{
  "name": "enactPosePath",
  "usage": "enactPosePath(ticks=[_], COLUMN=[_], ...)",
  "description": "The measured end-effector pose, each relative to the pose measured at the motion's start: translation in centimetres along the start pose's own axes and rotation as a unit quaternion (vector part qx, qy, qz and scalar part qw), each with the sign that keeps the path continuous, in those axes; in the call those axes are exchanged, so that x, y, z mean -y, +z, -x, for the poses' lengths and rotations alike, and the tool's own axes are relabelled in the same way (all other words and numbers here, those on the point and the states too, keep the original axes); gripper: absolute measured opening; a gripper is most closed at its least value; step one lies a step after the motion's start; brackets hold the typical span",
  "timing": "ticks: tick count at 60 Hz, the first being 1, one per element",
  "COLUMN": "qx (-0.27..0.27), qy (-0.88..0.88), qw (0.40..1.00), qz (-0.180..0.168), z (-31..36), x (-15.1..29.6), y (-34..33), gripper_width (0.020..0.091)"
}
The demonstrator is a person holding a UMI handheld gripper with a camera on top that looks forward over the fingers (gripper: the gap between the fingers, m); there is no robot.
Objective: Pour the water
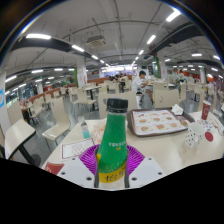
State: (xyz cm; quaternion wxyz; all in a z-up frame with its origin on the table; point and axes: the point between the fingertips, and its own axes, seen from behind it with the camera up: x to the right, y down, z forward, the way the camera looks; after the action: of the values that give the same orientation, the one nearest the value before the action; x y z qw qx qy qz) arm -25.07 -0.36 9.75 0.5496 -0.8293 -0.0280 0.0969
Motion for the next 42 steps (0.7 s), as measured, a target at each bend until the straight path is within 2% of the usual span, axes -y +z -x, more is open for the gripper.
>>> enactPosePath(ticks=[9,15,20,25,31,34,42], qx=[0.033,0.068,0.108,0.138,0.167,0.179,0.203], qy=[0.18,0.373,0.534,0.687,0.782,0.813,0.848], qw=[0.982,0.924,0.838,0.713,0.6,0.553,0.49], qz=[-0.035,-0.047,-0.041,-0.014,-0.014,-0.012,-0.006], z=[-5.4,-11.3,-15.6,-19.3,-22.5,-23.8,-24.1], x=[8.6,12.5,13.1,12.2,11.7,12.1,11.9], y=[0.4,1.3,3.0,3.5,4.0,2.8,2.8], gripper_width=[0.0332,0.0333,0.0331,0.0331,0.033,0.033,0.033])
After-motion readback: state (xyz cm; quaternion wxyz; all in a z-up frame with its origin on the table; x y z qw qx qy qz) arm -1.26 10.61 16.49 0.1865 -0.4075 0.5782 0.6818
